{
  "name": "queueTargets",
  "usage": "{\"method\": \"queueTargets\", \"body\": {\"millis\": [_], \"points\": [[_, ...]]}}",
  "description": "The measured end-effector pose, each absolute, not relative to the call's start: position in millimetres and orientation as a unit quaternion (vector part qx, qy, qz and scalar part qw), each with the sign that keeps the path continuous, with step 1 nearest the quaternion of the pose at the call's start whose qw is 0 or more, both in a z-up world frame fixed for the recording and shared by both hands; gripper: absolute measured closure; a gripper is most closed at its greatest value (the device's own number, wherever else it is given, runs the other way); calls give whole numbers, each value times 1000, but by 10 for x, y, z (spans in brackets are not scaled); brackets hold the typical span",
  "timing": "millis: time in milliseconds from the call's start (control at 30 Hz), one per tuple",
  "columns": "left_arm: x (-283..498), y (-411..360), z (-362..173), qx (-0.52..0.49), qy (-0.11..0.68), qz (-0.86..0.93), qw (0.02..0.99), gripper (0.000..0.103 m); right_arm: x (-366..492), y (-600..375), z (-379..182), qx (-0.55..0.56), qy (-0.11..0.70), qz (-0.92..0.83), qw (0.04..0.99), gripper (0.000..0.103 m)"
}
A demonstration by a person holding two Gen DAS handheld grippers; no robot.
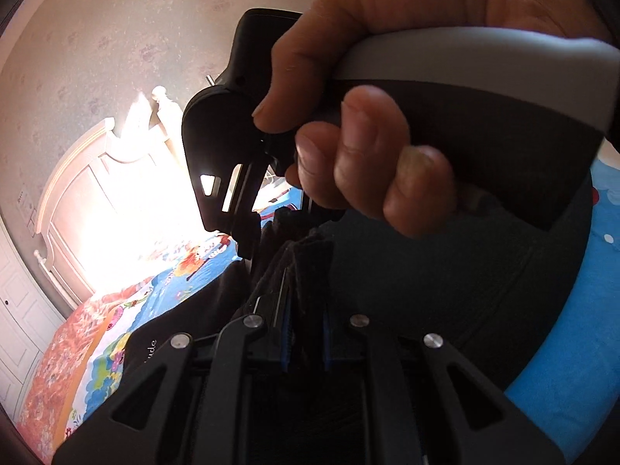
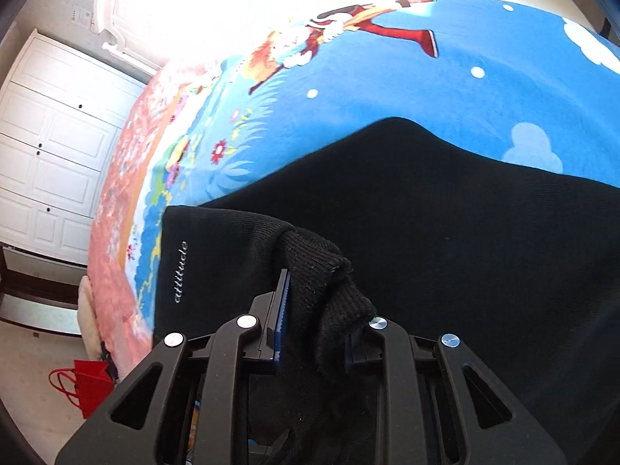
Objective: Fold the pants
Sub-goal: 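Lift the cuffs with the left tool and carry them toward the waistband, then lay the cuffs onto the waistband and open the left tool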
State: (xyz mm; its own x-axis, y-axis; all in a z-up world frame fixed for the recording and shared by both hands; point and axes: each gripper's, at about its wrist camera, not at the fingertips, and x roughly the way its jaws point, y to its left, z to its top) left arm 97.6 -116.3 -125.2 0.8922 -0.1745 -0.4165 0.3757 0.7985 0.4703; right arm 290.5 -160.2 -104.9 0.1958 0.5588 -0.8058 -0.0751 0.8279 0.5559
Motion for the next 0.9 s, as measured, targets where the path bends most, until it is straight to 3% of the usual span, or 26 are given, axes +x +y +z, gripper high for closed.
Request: {"method": "queueTargets", "body": {"millis": [133,233,267,300,333,467,600,900], "points": [[1035,-1227,-1397,274,211,-166,924,90,2903,-1588,-1212,199,597,209,749,81],[991,-1079,-1292,236,230,-186,926,73,2888,-1551,-1239,170,588,190,768,77],[942,-938,-1183,195,241,-206,928,62,2868,-1617,-1234,174,587,191,767,74],[885,-745,-1064,145,251,-226,930,59,2862,-1674,-1220,176,587,182,769,63],[818,-525,-959,100,256,-234,932,59,2832,-1741,-1165,170,583,163,777,43],[561,502,-817,-12,274,-184,944,62,2462,-2024,-684,117,498,76,856,27],[488,1336,-1117,-75,338,-126,930,79,2039,-2073,-484,87,454,53,885,18],[578,1554,-1401,-114,374,-142,909,79,1763,-1522,-769,57,481,83,871,17]]}}
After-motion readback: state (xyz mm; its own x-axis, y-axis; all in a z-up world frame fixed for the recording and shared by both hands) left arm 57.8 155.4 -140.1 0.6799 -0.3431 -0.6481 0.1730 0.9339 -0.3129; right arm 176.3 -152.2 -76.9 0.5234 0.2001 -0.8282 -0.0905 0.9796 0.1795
